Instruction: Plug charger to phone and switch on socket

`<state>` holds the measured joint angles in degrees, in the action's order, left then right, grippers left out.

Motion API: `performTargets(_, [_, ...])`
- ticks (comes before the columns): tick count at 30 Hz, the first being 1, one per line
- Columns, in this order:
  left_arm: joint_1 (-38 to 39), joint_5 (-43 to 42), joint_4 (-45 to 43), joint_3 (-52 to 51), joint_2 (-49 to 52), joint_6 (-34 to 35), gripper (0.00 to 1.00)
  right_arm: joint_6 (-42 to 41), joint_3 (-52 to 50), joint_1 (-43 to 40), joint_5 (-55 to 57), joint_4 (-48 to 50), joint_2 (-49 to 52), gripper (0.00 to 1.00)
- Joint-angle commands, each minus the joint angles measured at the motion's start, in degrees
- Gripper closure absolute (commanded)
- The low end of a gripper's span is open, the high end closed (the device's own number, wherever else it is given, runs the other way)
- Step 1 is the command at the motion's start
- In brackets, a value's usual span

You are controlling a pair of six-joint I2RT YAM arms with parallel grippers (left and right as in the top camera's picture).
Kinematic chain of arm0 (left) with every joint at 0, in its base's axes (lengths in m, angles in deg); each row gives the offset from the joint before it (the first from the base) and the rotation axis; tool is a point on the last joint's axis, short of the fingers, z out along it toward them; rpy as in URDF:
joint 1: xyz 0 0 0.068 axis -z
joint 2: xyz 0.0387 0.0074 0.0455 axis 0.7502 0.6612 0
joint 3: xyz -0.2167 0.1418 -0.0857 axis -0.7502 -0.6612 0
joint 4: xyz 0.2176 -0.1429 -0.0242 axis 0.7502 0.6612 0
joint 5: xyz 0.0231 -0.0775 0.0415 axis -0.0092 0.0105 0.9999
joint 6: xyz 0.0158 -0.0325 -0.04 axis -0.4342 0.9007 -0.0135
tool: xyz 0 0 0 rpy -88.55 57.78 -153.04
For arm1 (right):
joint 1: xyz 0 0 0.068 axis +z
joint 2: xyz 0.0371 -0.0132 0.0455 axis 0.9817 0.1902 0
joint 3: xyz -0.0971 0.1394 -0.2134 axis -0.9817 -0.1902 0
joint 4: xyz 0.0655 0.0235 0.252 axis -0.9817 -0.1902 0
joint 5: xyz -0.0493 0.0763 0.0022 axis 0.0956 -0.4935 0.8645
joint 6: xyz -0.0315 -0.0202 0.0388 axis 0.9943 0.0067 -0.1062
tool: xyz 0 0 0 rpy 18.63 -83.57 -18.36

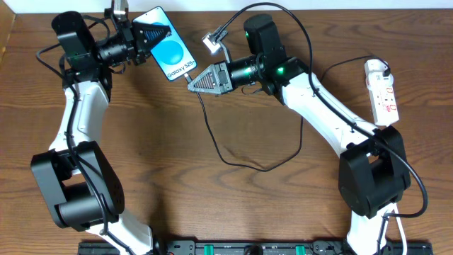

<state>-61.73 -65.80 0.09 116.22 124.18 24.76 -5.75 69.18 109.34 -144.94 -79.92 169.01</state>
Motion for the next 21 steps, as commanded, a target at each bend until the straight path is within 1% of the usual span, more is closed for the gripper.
performTargets(1, [0.6, -4.3, -0.3, -0.1, -0.8, -0.3, 0.92, -0.6, 0.4, -0.2, 2.5, 1.7, 0.4, 0.99])
performTargets(4, [0.6, -4.3, -0.3, -0.1, -0.8, -0.3, 0.92, -1.0, 0.3, -0.2, 2.2, 1.7, 0.4, 0.99])
performTargets(8, [0.3, -4.3, -0.3, -0.1, -0.8, -0.4, 0.93, 0.2, 0.3, -1.0, -1.6, 1.1, 0.3, 0.99])
performTargets(10, [-0.1, -4.2, -0.3, -0.1, -0.8, -0.3, 0.93, 1.7, 0.3, -2.0, -1.7, -2.3, 0.3, 0.99])
performTargets(11, [-0.4, -4.2, -0.3, -0.1, -0.8, -0.3, 0.93, 3.8, 0.3, -2.8, -0.8, -5.9, 0.3, 0.99])
performTargets(13, [-0.9, -4.2, -0.3, -0.1, -0.8, -0.3, 0.93, 8.7, 0.2, -4.2, 3.3, -14.8, 0.3, 0.99])
performTargets(14, [-1.1, -4.2, -0.3, -0.1, -0.8, -0.3, 0.93, 11.8, 0.2, -4.9, 7.0, -20.3, 0.3, 0.99])
performTargets(16, [-1.1, -4.2, -0.3, -0.1, -0.8, -0.3, 0.93, 15.5, -0.1, -5.7, 14.5, -27.9, 0.4, 0.99])
performTargets(18, [-1.1, -4.2, -0.3, -0.1, -0.8, -0.4, 0.92, 17.6, -0.8, -5.9, 20.6, -31.4, 0.4, 0.99])
performTargets(21, [-1.1, -3.6, -0.3, -0.1, -0.8, -0.3, 0.93, 17.4, -1.7, -5.6, 32.0, -34.1, 0.4, 0.99])
